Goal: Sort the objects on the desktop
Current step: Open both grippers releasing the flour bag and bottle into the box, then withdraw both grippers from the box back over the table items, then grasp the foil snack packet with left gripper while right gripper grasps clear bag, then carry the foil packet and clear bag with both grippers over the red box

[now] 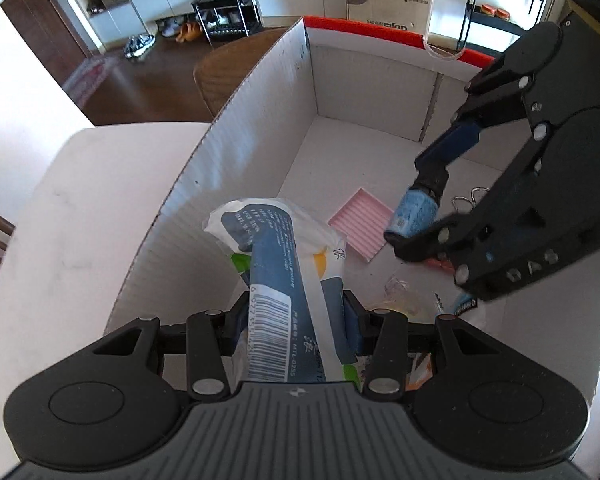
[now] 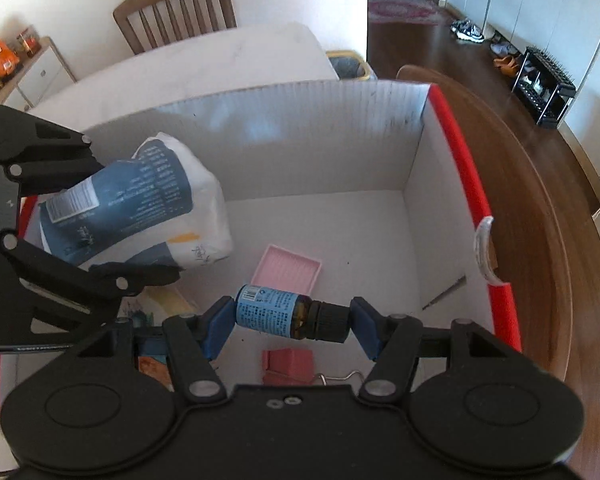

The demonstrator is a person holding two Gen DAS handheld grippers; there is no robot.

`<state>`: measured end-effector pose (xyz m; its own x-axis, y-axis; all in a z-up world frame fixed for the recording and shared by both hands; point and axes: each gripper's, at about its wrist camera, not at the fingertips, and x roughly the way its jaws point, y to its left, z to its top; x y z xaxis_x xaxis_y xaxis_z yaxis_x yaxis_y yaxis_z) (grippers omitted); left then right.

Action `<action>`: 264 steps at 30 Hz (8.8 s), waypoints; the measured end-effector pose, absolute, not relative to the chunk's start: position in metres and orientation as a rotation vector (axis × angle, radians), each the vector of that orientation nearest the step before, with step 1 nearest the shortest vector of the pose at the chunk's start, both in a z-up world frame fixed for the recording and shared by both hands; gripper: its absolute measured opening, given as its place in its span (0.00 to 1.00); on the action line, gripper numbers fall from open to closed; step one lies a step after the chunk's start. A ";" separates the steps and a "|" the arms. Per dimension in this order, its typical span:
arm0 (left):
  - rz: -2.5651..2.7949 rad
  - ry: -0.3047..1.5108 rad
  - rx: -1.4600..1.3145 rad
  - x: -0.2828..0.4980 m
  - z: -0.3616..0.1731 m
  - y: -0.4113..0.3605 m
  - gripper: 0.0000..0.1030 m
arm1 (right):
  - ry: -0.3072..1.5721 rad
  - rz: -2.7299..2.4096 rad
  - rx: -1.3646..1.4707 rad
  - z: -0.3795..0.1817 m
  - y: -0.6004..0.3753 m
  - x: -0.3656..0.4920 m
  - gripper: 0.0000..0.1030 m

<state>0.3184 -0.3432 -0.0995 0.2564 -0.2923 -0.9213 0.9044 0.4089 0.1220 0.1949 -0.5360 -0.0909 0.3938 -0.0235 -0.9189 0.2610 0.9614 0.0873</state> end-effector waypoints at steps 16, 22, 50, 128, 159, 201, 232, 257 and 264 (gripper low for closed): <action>-0.941 1.113 0.698 0.338 -0.114 -0.342 0.53 | 1.317 -0.151 0.234 -0.102 -0.524 0.215 0.62; -0.937 1.095 0.694 0.334 -0.110 -0.336 0.59 | 1.322 -0.159 0.222 -0.100 -0.516 0.214 0.67; -0.883 0.839 0.428 0.249 -0.009 -0.254 0.76 | 1.033 -0.042 0.291 -0.010 -0.512 0.152 0.80; -0.505 0.857 0.134 0.175 -0.099 0.099 1.00 | 0.870 -0.003 0.095 -0.083 -0.182 0.205 0.92; -0.492 0.972 0.123 0.228 -0.143 0.106 0.97 | 0.961 0.006 0.053 -0.144 -0.154 0.270 0.69; -0.336 0.944 -0.021 0.175 -0.085 0.118 0.55 | 0.894 -0.003 0.085 -0.101 -0.200 0.186 0.38; -0.450 0.830 -0.051 0.151 -0.005 -0.029 0.55 | 0.723 -0.015 0.152 -0.008 -0.335 0.117 0.38; -0.725 0.811 0.169 0.183 -0.004 -0.219 0.55 | 0.723 -0.204 0.179 -0.015 -0.474 0.091 0.38; -0.759 0.826 0.257 0.191 -0.018 -0.261 0.55 | 0.765 -0.211 0.185 -0.026 -0.501 0.107 0.38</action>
